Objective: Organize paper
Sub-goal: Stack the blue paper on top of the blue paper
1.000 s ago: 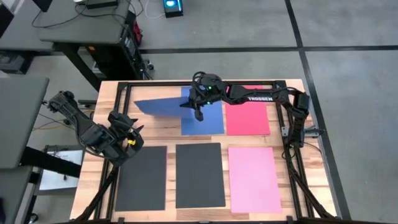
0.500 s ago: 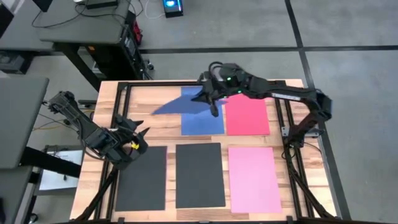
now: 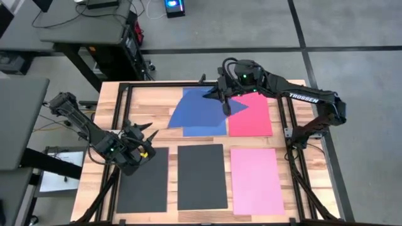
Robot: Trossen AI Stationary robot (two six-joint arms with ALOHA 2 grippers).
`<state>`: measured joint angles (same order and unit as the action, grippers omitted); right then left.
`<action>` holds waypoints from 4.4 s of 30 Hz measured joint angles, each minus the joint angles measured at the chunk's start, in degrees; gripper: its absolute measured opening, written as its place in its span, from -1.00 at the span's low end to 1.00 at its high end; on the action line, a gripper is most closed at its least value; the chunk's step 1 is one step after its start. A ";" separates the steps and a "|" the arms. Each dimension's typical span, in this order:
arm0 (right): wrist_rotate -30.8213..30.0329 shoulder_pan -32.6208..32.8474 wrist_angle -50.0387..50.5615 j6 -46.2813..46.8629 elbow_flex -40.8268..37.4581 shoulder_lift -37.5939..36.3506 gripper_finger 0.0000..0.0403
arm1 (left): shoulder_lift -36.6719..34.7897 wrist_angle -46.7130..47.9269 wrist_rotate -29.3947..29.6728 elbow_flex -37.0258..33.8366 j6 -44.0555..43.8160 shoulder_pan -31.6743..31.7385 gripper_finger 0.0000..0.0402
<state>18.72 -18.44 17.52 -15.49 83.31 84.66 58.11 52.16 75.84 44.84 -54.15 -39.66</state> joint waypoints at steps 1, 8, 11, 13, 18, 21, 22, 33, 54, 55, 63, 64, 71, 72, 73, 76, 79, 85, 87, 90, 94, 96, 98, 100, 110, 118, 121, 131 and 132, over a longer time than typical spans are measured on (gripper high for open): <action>-0.04 0.00 0.34 0.00 0.00 0.00 -1.00 | -0.04 -2.61 -0.71 -1.16 1.82 0.48 -0.14; -0.81 0.04 0.52 0.00 0.00 0.02 -1.00 | -3.38 -40.05 -17.43 -11.71 31.51 7.81 -0.14; -0.90 0.00 0.56 0.00 0.00 0.00 -1.00 | -4.60 -60.53 -28.69 -17.63 44.09 12.62 -0.14; -0.93 0.01 0.80 0.17 0.00 0.02 -1.00 | -5.16 -68.09 -32.30 -20.59 47.89 15.45 -0.14; -0.92 0.04 0.72 0.37 0.00 -0.22 -1.00 | -7.17 -73.32 -34.10 -25.50 49.23 20.49 -0.14; -0.92 0.00 0.40 0.39 0.00 -0.54 -1.00 | -7.50 -76.78 -41.63 -28.78 45.58 26.12 -0.14; -0.92 0.00 0.47 0.41 0.00 -0.62 -1.00 | -7.50 -79.01 -44.58 -29.76 45.17 27.83 -0.14; -0.92 0.00 0.08 0.66 0.00 -0.72 -1.00 | -5.90 -96.88 -58.06 -34.77 54.41 39.75 0.07; -0.96 0.31 -0.04 3.65 3.85 -0.72 -1.00 | 22.83 -130.37 -66.46 -34.18 55.09 48.47 0.38; -0.98 0.39 0.00 3.63 4.23 -0.72 -1.00 | 25.07 -133.47 -66.60 -33.73 55.34 48.86 0.38; -0.98 1.09 0.06 3.61 5.56 -0.72 -1.00 | 40.30 -142.18 -75.68 -23.08 55.96 51.65 0.38; -0.98 1.25 0.06 3.63 5.57 -0.72 -1.00 | 41.69 -141.90 -76.14 -21.47 56.20 51.67 0.38; -1.01 1.25 1.10 4.09 5.57 -0.72 -1.00 | 45.00 -142.11 -76.14 -16.04 57.60 51.67 0.38; -1.01 1.25 1.17 4.09 5.57 -0.72 -1.00 | 45.00 -142.18 -75.57 -15.91 57.62 51.67 0.38; -1.01 1.25 1.18 4.09 5.57 -0.72 -1.00 | 45.00 -142.22 -75.03 -15.85 57.64 51.78 0.38; -1.01 1.25 1.16 4.15 5.57 -0.72 -1.00 | 45.00 -142.07 -73.85 -15.80 57.55 52.25 0.37; -1.03 1.25 1.23 4.59 5.57 -0.72 -1.00 | 45.00 -142.11 -71.64 -15.80 57.53 52.29 0.30; -4.23 1.38 2.21 4.57 5.57 -2.75 -1.00 | 45.00 -142.04 -65.70 -16.85 58.47 52.27 -0.11; -4.41 1.25 2.17 4.57 5.57 -3.60 -1.00 | 45.00 -142.06 -65.23 -17.03 57.06 52.68 -0.30; -5.22 1.20 2.02 4.57 5.57 -4.17 -1.00 | 45.00 -142.11 -67.49 -16.43 55.53 52.85 -0.54; -5.40 1.20 2.26 4.57 5.57 -4.15 -1.00 | 45.00 -142.15 -74.23 -14.27 55.19 52.85 -0.71; -5.40 1.20 2.03 4.57 5.57 -4.07 -1.00 | 45.00 -142.11 -77.00 -13.38 55.19 52.82 -0.72; -5.40 1.20 2.23 4.57 5.57 -4.03 -1.00 | 45.00 -142.09 -77.40 -12.84 55.19 52.80 -0.69; -5.40 1.20 2.23 4.57 5.57 -3.98 -1.00 | 45.00 -142.09 -77.30 -12.54 55.01 52.82 -0.66; -9.90 0.87 5.78 4.55 5.57 -4.02 -1.00 | 45.00 -142.03 -75.33 -12.56 52.21 52.85 -0.96; -16.55 -0.28 14.28 8.92 5.55 -3.83 -1.00 | 36.32 -128.60 -75.57 -16.14 48.10 53.19 -1.00; -16.60 -0.70 15.73 10.58 5.53 -3.80 -1.00 | 28.79 -115.94 -75.50 -16.17 47.47 53.22 -1.00; -17.03 -2.51 15.73 17.78 -1.20 -3.80 -1.00 | 5.92 -84.31 -75.59 -16.20 43.22 54.16 -1.00; -17.05 -2.77 15.84 18.26 -2.23 -3.80 -1.00 | 4.66 -81.97 -75.61 -16.20 42.12 54.72 -1.00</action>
<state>1.67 -21.20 33.36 2.78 81.08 80.86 62.76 -29.81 0.23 28.64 -12.03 15.07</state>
